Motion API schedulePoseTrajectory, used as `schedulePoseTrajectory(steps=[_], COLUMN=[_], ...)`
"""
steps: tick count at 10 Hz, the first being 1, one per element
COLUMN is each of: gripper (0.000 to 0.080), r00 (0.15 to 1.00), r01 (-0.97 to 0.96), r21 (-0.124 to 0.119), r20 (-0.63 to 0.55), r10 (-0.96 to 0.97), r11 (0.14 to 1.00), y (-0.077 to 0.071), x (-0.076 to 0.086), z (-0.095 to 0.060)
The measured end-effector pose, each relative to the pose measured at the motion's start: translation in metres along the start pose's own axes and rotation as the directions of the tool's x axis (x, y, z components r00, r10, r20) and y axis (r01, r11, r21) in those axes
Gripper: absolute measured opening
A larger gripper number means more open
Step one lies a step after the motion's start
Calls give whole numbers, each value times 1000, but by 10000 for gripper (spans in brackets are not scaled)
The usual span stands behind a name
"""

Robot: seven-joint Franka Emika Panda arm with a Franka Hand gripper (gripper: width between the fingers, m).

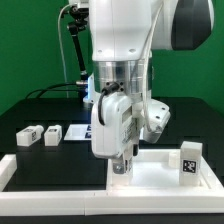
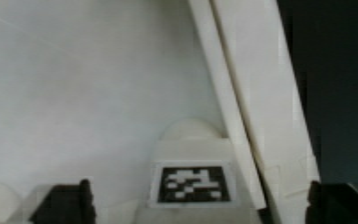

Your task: Assemble square table

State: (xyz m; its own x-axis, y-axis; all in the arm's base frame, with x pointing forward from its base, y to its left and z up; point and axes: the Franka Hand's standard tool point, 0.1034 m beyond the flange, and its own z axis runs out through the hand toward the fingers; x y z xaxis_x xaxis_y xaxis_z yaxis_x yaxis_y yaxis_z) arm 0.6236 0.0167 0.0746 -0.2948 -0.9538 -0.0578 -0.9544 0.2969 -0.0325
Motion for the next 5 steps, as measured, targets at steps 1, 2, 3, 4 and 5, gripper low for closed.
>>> schedulePoseTrajectory(steps=[1, 2, 3, 4, 5], gripper=[622, 644, 648, 648, 649], r00=[1000, 999, 999, 999, 999], r01=[20, 29, 30, 30, 31], r21=[-1, 0, 1, 1, 0], r20=[10, 25, 32, 28, 27], r10=[-20, -29, -30, -30, -31], r11=[1000, 1000, 1000, 1000, 1000], y=[7, 11, 10, 11, 11], x=[-2, -5, -8, -6, -6], z=[-8, -20, -26, -23, -22])
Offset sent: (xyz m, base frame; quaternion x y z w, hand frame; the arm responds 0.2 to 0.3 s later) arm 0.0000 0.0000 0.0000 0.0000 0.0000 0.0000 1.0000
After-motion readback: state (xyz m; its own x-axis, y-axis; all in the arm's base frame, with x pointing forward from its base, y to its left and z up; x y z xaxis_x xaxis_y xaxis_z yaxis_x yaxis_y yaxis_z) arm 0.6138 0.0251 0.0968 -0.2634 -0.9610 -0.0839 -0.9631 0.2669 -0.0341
